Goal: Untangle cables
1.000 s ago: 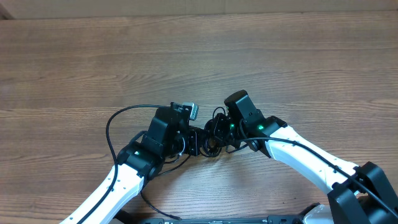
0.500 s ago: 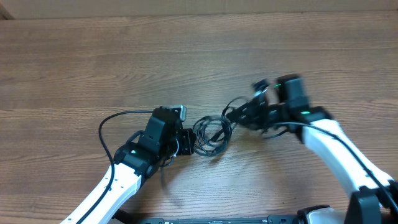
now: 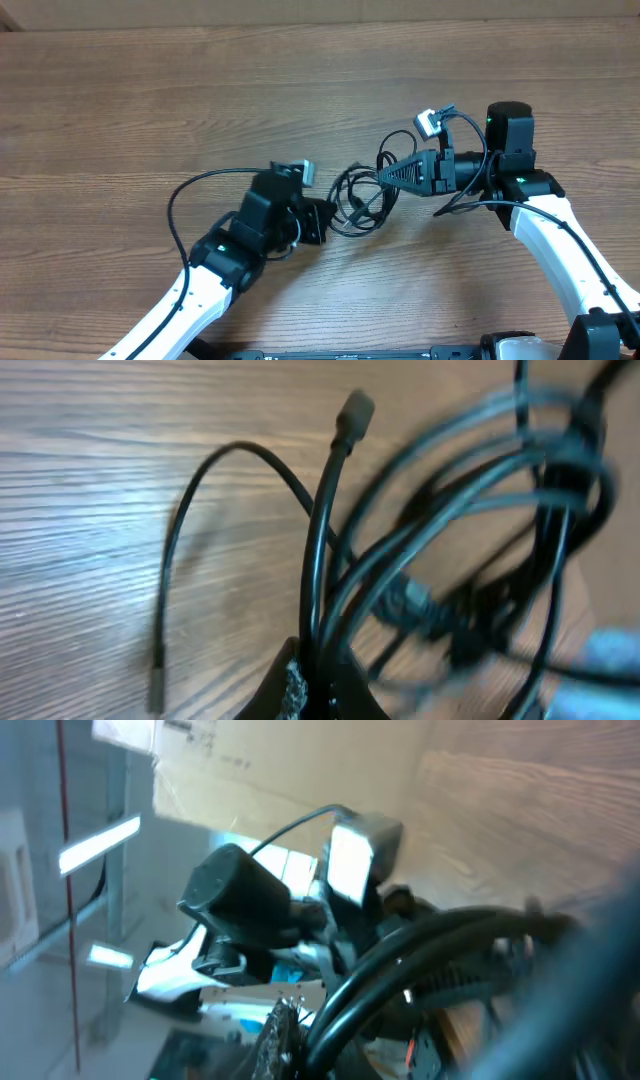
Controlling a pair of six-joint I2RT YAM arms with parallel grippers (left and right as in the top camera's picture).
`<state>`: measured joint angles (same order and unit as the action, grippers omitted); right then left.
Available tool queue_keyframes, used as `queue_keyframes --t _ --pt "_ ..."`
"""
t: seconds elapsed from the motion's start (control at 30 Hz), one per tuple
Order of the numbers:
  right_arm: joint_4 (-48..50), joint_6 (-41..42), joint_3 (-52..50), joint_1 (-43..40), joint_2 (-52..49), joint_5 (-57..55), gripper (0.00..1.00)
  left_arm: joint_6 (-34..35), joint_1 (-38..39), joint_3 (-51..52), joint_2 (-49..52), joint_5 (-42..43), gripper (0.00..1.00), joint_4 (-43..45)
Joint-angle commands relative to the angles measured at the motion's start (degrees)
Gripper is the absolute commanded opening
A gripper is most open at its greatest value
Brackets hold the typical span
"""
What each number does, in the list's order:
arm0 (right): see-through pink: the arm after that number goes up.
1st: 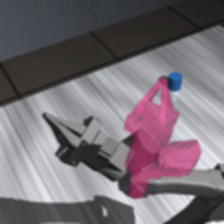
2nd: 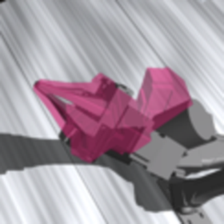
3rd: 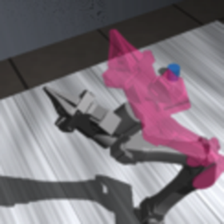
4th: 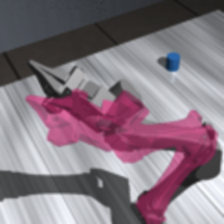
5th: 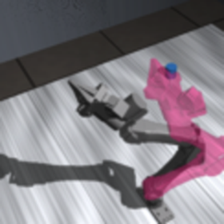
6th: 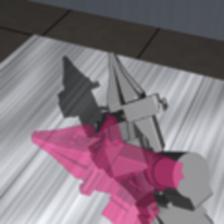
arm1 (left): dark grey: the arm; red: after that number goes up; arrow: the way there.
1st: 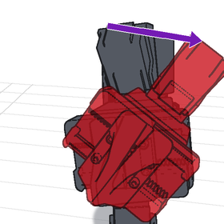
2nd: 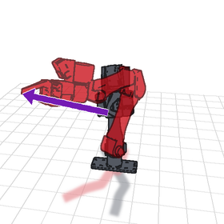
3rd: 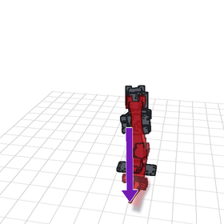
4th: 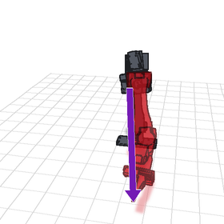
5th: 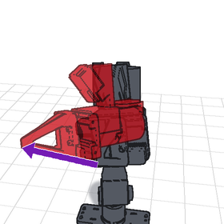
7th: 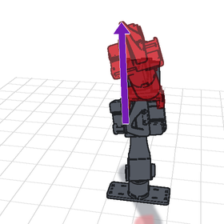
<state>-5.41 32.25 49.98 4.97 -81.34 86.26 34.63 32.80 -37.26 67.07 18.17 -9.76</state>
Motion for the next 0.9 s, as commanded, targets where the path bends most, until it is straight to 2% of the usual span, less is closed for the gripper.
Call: queue_keyframes --t 0.0,0.1,0.23,0.27,0.33,0.47,0.57,0.63,0.73,0.83,0.87 --pt "11.5 15.3 0.3 -0.8 1.4 3.7 0.04 -10.3 3.0 -0.7 0.8 0.5 0.04 -2.7" --pt "32.2 33.3 0.4 -3.4 1.4 3.6 0.04 -9.9 3.9 -0.7 2.4 -6.1 0.04 -8.5" --pt "64.8 58.2 0.4 -10.1 1.4 1.1 0.04 -3.3 3.5 -0.7 4.6 -19.5 0.04 -17.6" --pt "71.3 62.3 0.4 -12.3 1.4 0.2 0.04 -0.6 3.3 -0.7 5.2 -23.2 0.04 -19.5" --pt "78.1 66.1 0.4 -16.5 1.4 -0.5 0.04 3.2 2.9 -0.7 6.2 -27.0 0.04 -21.2" --pt "76.7 66.5 0.3 -25.7 0.8 1.9 0.04 14.3 1.2 -0.7 8.9 -29.7 0.04 -20.9" --pt "74.7 66.2 0.3 -28.7 0.1 3.7 0.04 18.0 0.5 -0.7 10.3 -28.4 0.04 -18.3" --pt "74.5 64.4 0.0 -29.5 -0.3 3.7 0.18 17.7 0.5 -0.7 10.8 -27.8 0.04 -15.7" --pt "73.9 60.5 -0.1 -29.7 -0.9 3.7 0.45 15.1 0.5 -0.7 10.7 -27.4 0.04 -12.2" --pt "73.4 58.3 -0.1 -29.3 -1.7 3.7 0.66 9.9 0.5 -0.8 9.8 -24.9 0.04 -8.5" --pt "73.3 57.2 -0.1 -29.0 -2.0 3.7 0.70 7.8 0.5 -0.9 9.1 -23.8 0.04 -7.3"
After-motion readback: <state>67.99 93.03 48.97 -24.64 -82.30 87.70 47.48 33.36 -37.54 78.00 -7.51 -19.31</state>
